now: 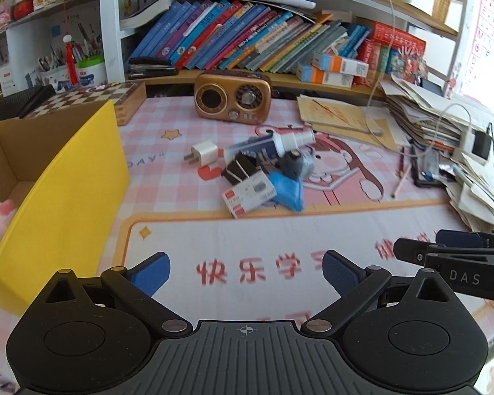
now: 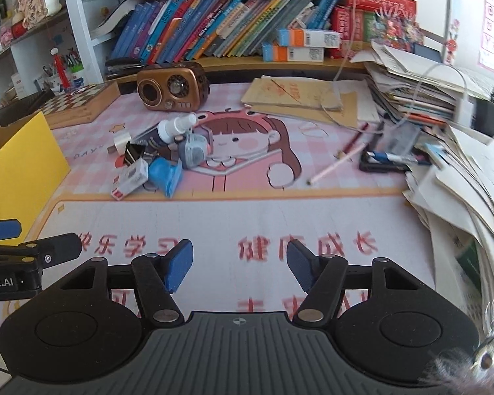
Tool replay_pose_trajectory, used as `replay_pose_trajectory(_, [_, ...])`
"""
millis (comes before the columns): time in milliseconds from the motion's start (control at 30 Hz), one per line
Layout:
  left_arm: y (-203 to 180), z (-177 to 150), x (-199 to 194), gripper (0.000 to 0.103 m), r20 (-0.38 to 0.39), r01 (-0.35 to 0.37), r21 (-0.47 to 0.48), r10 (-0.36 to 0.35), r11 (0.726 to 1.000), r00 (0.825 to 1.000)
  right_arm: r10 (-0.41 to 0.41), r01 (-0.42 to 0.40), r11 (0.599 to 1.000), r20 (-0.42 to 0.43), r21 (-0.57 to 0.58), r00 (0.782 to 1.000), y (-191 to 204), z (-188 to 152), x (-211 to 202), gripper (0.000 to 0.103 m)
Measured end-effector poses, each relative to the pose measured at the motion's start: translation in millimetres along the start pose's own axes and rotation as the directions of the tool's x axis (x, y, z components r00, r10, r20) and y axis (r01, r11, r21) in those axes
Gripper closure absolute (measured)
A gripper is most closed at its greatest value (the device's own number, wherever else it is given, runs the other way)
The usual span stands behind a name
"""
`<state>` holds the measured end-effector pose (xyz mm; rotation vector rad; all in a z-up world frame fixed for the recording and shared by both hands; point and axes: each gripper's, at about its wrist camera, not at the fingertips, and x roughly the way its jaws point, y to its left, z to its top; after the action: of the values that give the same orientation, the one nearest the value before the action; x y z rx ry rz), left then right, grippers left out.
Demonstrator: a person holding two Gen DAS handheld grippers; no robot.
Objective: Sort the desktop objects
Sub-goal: 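Move both open tools toward the cluster of small items on the mat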
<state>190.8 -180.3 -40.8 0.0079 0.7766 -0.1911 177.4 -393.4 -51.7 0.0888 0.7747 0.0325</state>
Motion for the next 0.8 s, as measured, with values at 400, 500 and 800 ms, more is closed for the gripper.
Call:
replay_pose_trajectory(400, [9,30,54,0.013,0.003,0.002,-0.073,-0.002,0.997,1.000,0.029,-0.029,0.999,0.020,-0.031,0.999,-3,32,43,0.045])
replay_pose_trajectory(500, [8,34,68,0.016,-0.009,0.014,-0.100,-0.015,0.995,1.000,0.031,-0.031,0.999,0.013,-0.032,0.999,-5,34,49,0.045])
replay_pose_trajectory(800, [8,41,105,0.025,-0.044,0.001,-0.208,-0.010,0.978,0.999,0.040,-0.041,0.999,-0.010,-0.035,0.999,-9,37,56,0.045])
